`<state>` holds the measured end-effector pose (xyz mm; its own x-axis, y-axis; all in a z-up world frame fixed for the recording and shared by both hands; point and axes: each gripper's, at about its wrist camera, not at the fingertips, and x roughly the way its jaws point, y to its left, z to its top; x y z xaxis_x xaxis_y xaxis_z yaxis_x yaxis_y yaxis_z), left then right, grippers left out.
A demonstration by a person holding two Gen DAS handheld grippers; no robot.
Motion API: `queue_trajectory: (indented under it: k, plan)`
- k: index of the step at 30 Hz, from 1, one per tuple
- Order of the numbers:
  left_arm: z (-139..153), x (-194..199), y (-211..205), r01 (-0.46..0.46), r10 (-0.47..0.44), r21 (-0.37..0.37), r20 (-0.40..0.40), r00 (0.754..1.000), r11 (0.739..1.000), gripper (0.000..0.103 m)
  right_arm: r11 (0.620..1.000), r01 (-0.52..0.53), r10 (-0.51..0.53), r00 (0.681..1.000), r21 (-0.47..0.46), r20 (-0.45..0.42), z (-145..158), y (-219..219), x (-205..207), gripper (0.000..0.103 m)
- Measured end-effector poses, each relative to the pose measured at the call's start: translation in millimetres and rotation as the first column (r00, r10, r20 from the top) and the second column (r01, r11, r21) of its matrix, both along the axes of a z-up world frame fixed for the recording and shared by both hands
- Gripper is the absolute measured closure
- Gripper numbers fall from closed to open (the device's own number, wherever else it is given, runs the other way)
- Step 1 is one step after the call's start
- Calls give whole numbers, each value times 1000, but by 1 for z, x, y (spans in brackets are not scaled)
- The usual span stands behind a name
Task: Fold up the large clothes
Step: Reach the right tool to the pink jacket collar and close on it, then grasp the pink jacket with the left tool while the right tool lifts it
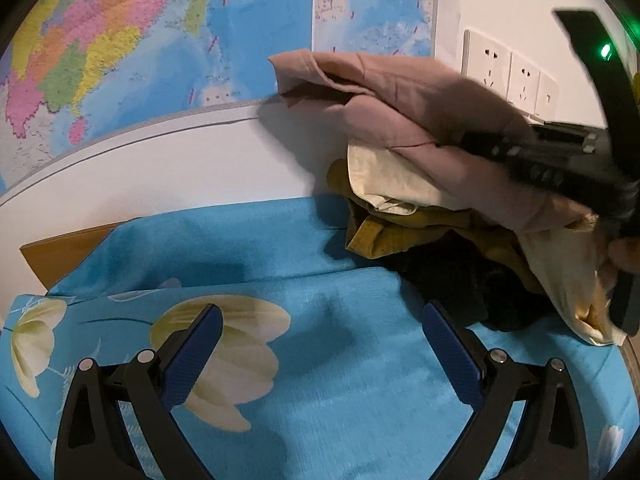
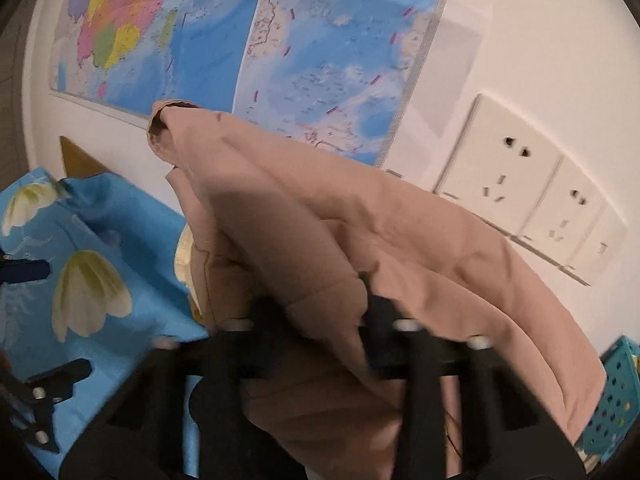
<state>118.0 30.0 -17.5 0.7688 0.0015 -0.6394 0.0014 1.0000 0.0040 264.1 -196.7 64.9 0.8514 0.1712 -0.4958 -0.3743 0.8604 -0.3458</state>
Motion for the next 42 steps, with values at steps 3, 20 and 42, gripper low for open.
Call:
queue_trajectory:
  k: [3, 20, 42]
  plan:
    - [-2, 11, 0, 14, -14, 5, 5, 1000, 1000, 7, 999, -7, 6, 999, 38, 46, 29, -13, -10, 90]
    - [24, 56, -55, 328, -299, -165, 181, 937, 930, 7, 965, 13, -90, 954, 261, 286, 193, -100, -97, 93]
    - [192, 20, -68, 556, -379, -273, 499, 780, 785, 94, 936, -111, -93, 839, 334, 537, 297, -100, -304, 94]
